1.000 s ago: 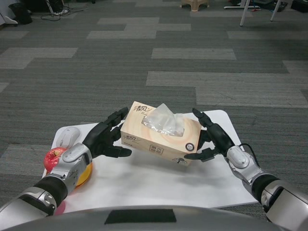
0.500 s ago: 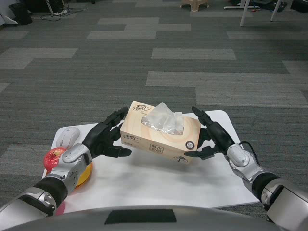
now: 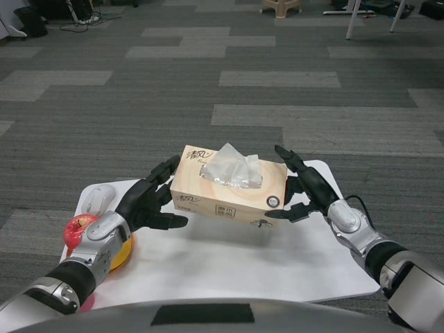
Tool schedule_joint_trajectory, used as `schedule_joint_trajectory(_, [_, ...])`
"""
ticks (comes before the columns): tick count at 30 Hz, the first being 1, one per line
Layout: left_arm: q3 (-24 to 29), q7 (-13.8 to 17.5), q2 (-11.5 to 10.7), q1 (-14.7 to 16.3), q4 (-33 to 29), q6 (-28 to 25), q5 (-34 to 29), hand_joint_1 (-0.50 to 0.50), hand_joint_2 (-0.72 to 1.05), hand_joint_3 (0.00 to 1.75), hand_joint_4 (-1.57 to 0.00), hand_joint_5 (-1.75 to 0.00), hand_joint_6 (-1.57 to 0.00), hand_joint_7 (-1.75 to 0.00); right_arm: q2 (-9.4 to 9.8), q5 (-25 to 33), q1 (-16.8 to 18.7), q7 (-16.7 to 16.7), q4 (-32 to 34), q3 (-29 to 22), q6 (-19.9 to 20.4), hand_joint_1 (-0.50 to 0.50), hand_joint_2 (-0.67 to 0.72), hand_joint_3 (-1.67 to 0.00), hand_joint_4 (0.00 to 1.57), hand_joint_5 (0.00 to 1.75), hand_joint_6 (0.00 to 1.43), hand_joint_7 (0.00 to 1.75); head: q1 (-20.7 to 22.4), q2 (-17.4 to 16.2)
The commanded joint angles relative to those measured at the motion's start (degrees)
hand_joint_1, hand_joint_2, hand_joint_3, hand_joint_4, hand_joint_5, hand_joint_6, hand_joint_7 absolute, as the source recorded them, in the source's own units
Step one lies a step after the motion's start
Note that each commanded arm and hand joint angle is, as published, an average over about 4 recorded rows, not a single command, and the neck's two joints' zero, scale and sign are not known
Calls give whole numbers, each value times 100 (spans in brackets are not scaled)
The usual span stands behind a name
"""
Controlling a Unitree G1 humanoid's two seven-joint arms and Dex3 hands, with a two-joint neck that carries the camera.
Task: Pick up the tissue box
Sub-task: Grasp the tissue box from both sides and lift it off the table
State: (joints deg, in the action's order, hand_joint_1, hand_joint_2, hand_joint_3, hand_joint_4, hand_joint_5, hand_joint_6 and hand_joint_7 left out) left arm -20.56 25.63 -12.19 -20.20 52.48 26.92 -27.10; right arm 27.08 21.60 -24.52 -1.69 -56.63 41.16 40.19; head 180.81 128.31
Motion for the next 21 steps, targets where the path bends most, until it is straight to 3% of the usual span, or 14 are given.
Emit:
schedule_joint_trajectory(1, [-102,315,116,33,-216,164,47,50,96,9,-22,0,0,0,-168,-6,-334,24,231,33,165,-25,-41,-56,43,145,0,14,2,1])
schedule_joint_trajectory(21, [-25,418,19,389,-412,736,47,50,96,9,-22,0,0,0,-73,7,-576,29,449,165,156,-25,-41,-59,43,148,0,12,42,42])
